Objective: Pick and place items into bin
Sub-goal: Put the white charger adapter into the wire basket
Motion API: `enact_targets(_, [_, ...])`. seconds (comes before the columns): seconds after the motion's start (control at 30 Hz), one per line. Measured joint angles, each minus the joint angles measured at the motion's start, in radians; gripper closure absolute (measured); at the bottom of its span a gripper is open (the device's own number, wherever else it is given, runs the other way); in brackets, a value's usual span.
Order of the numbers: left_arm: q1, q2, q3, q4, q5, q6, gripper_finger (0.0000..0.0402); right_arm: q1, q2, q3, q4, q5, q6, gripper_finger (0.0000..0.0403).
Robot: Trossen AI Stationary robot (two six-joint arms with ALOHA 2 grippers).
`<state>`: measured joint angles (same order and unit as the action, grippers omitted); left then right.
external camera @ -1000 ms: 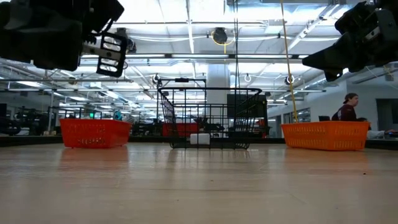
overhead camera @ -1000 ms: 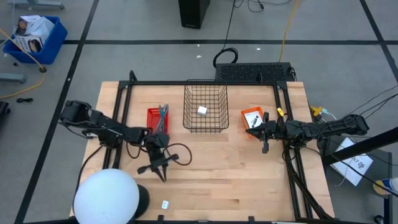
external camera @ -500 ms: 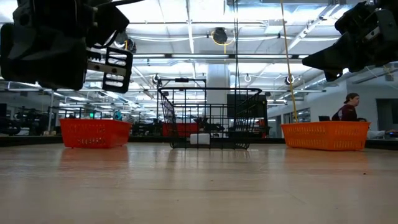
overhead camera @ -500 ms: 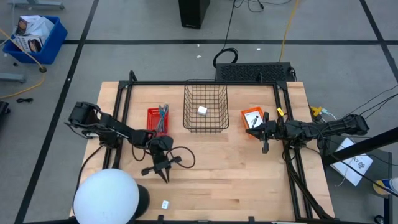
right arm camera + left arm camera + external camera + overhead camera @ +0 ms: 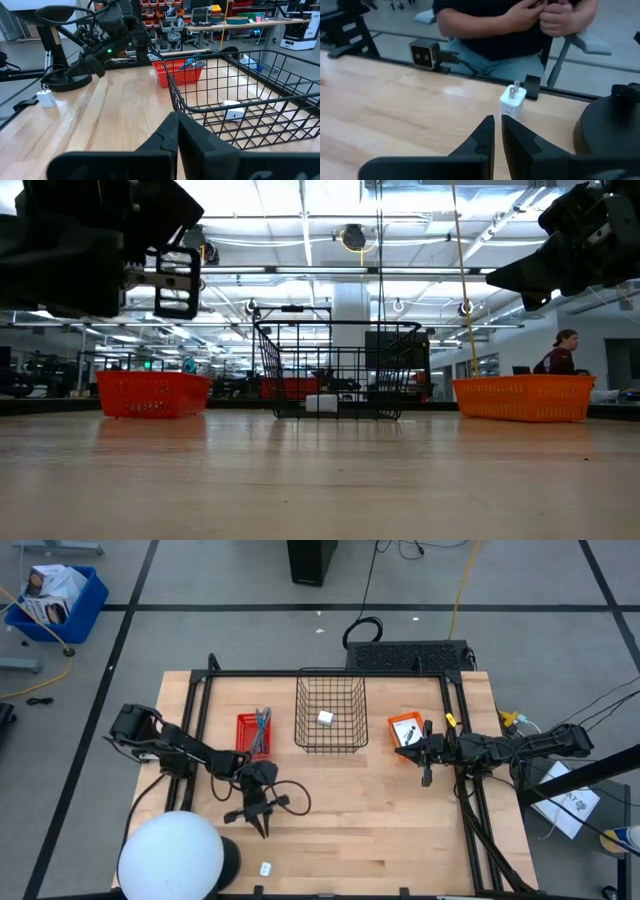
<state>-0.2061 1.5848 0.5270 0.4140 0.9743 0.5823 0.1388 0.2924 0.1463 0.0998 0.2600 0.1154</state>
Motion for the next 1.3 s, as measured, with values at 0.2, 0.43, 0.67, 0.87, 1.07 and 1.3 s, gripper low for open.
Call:
enact_targets(0.2, [0.016,0.0,0.0,0.017,-0.158,-0.13,0.036,0.0,0.0,0.0,0.0,0.0,0.0,0.0403])
enact_targets(0.43, [0.011,0.0,0.0,0.114,-0.285,-0.185,0.036,0.0,0.0,0.0,0.0,0.0,0.0,0.0403])
enact_targets(0.67, [0.011,0.0,0.0,0.143,-0.339,-0.173,0.036,0.0,0.0,0.0,0.0,0.0,0.0,0.0403])
enact_targets(0.87, [0.011,0.0,0.0,0.198,-0.426,-0.22,0.036,0.0,0.0,0.0,0.0,0.0,0.0,0.0403])
enact_targets(1.07, [-0.015,0.001,0.0,0.211,-0.405,-0.21,0.036,0.0,0.0,0.0,0.0,0.0,0.0,0.0403])
enact_targets(1.3, [-0.053,0.002,0.0,0.04,-0.222,-0.071,0.036,0.0,0.0,0.0,0.0,0.0,0.0,0.0403])
